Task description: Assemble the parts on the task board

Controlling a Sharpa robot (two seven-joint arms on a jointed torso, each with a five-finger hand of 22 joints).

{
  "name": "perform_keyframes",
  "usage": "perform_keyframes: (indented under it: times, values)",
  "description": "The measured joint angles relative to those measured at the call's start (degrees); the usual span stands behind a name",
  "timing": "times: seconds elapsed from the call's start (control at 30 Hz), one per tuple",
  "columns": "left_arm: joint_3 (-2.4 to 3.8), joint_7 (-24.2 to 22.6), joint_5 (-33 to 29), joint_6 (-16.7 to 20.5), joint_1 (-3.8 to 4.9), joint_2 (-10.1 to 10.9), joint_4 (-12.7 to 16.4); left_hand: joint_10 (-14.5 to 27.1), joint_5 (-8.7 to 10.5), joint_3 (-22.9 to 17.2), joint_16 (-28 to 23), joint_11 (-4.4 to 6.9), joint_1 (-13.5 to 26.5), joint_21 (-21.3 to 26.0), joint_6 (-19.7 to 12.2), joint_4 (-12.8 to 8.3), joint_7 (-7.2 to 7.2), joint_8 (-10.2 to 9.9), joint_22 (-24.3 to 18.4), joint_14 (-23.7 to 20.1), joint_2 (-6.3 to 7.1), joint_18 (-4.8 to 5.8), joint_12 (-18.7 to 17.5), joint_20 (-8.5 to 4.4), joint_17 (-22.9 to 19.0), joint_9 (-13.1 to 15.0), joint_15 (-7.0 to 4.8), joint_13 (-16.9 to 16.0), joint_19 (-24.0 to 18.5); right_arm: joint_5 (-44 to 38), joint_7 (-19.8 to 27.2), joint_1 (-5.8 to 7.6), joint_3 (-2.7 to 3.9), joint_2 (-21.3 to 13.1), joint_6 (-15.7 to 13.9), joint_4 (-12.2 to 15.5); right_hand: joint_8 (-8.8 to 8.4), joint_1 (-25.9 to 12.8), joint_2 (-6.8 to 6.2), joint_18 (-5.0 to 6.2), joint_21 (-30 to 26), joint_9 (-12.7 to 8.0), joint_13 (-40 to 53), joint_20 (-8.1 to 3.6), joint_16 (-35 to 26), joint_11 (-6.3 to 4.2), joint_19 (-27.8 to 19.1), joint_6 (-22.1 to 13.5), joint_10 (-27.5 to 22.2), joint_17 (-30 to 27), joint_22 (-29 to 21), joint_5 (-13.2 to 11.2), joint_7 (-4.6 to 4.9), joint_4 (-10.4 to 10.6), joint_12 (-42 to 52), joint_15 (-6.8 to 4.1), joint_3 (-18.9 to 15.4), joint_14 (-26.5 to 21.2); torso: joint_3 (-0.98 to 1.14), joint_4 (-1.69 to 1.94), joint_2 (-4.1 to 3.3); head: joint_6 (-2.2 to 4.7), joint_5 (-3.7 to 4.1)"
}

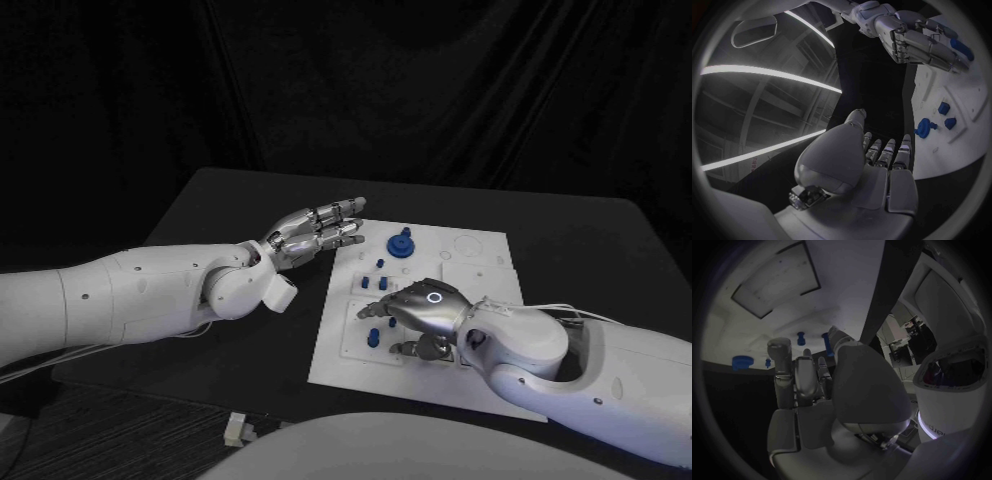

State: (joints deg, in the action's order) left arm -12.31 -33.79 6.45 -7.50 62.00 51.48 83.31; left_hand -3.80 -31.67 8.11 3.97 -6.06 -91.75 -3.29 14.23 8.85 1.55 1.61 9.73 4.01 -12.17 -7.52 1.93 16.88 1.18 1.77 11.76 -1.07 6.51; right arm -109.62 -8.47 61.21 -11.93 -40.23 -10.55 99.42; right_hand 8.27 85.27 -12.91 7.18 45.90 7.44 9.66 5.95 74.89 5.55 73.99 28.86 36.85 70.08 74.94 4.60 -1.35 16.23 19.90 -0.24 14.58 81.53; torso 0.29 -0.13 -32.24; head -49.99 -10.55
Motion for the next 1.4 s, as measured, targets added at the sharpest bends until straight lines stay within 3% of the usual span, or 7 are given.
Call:
perform_keyframes:
  times: [0.13, 0.33, 0.53, 0.7, 0.97, 1.07, 1.4]
  values:
    - [0.00, 0.02, 0.00, -0.01, 0.00, 0.04, 0.01, 0.00, 0.00, 0.00, 0.00, 0.00, 0.00, 0.00, 0.00, 0.00, 0.00, 0.00, 0.00, 0.00, 0.00, 0.00, 0.00, 0.00, 0.00, 0.00, 0.00, 0.00, 0.00, 0.37, 0.33, 3.12, 0.03, -2.49, -2.40, 1.63, -0.74, -1.06, -1.16, -0.01, -0.32, -1.57, -1.15, 0.00, -0.06, -0.38, 0.00, -4.58, -4.15, -0.34, 0.00, -1.32, -2.14, 0.69, 0.00, -0.17, -1.99, -0.17, -0.01, 0.00, 0.01, 0.00, 0.18]
    - [0.00, 0.04, 0.00, -0.01, -0.01, 0.10, 0.04, 0.00, 0.00, 0.00, 0.00, 0.00, 0.00, 0.00, 0.00, 0.00, 0.00, 0.00, 0.00, 0.00, 0.00, -0.01, 0.00, 0.00, 0.00, 0.00, 0.00, 0.00, 0.00, 5.40, 1.75, 9.34, 0.10, -7.95, -7.79, 4.82, 0.77, -4.97, -1.98, -0.01, 0.31, -1.64, -1.64, -0.07, 0.19, -0.33, 0.07, -3.00, -5.04, 0.32, -0.01, -1.33, -1.81, 0.86, 1.20, -0.17, -4.77, -0.17, -0.01, -0.01, 0.02, 0.00, 0.21]
    - [0.00, 0.04, 0.00, -0.01, -0.02, 0.18, 0.03, 0.00, 0.00, 0.00, 0.23, 0.00, 0.00, 0.00, 0.00, 0.00, 0.00, 0.00, 0.05, 0.00, 0.00, 0.02, 0.00, 0.00, 0.05, 0.00, 0.00, 0.00, 0.00, 16.09, 3.75, 14.74, 0.17, -13.55, -12.64, 6.85, 8.86, -5.91, 5.19, -0.02, 2.66, 0.59, 0.75, 0.08, 1.62, -0.71, 1.78, 12.46, 10.82, 1.36, -0.01, 0.54, 4.97, 0.26, 11.78, -0.01, -5.05, 0.85, 0.00, 0.01, 0.04, 0.00, 0.41]
    - [0.00, 0.04, 0.00, 0.01, -0.02, 0.20, 0.01, 0.00, 0.00, -0.17, 0.22, 0.00, 0.00, 0.00, 0.00, -0.17, 0.00, 0.00, 0.11, 0.22, 0.00, 0.95, 0.00, 0.00, 0.05, 0.00, 0.22, 0.00, 0.00, 23.09, 2.75, 16.47, 0.17, -16.76, -12.98, 6.71, 12.92, -5.02, 7.08, 0.89, -4.95, 1.96, 5.16, -1.66, -3.20, -5.10, -0.98, 22.52, 30.89, -3.95, -0.01, 3.10, 6.59, 0.28, 21.23, -2.25, -3.90, -1.54, -0.01, 0.01, 0.04, 0.00, 1.01]
    - [0.00, -0.01, 0.00, 0.02, -0.04, 0.07, -0.03, 0.00, 0.00, -0.17, 0.22, 0.00, 0.00, 0.00, 0.00, -0.17, 0.00, 0.00, 0.17, 0.22, 0.00, 0.94, 0.00, 0.00, 0.04, 0.00, 0.22, 0.00, 0.00, 27.94, -7.35, 16.79, 0.09, -18.33, 0.35, 5.64, 12.95, -25.65, 8.12, 0.76, 1.72, 3.12, 43.91, -4.38, 0.66, -7.79, 3.68, 29.64, 45.75, 1.88, -0.02, -1.38, 3.93, 0.60, 48.49, -4.85, -7.39, 2.20, -0.01, 0.00, 0.08, 0.00, 1.79]
    - [0.00, -0.04, 0.00, 0.04, -0.05, 0.06, -0.05, -0.31, 0.00, -0.17, 0.45, -0.30, 0.00, 0.00, 0.00, -0.17, 0.00, 0.00, 0.26, 0.22, 0.00, 0.94, 0.00, 0.00, 0.11, 0.04, 0.22, -0.07, 0.00, 28.16, -12.01, 16.55, 0.08, -18.36, 6.29, 5.27, 12.83, -31.98, 7.10, -2.06, 13.69, 4.33, 62.84, -5.02, 11.03, -7.80, 8.01, 31.84, 46.89, 4.67, -0.02, -1.38, 2.99, 0.64, 65.90, -5.54, -7.14, 2.46, -0.03, -0.01, 0.09, 0.00, 1.99]
    - [0.00, -0.16, 0.00, 0.08, -0.08, 0.07, -0.06, -0.31, 0.00, -0.16, 0.45, -0.30, 0.23, 0.00, 0.00, -0.16, 0.00, 0.00, 0.32, 0.22, -0.23, 0.92, 0.24, 0.00, 0.11, 0.06, 0.22, -0.08, 0.42, 28.05, -21.70, 16.29, 0.07, -17.27, 18.87, 4.42, 12.04, -39.17, 8.40, -4.10, 32.42, 8.27, 65.29, -5.43, 14.94, -7.59, 9.76, 37.00, 47.10, 4.87, -0.03, -0.61, 3.11, 0.75, 69.91, -5.76, -6.89, 2.47, -0.05, -0.02, 0.01, 0.00, 2.12]
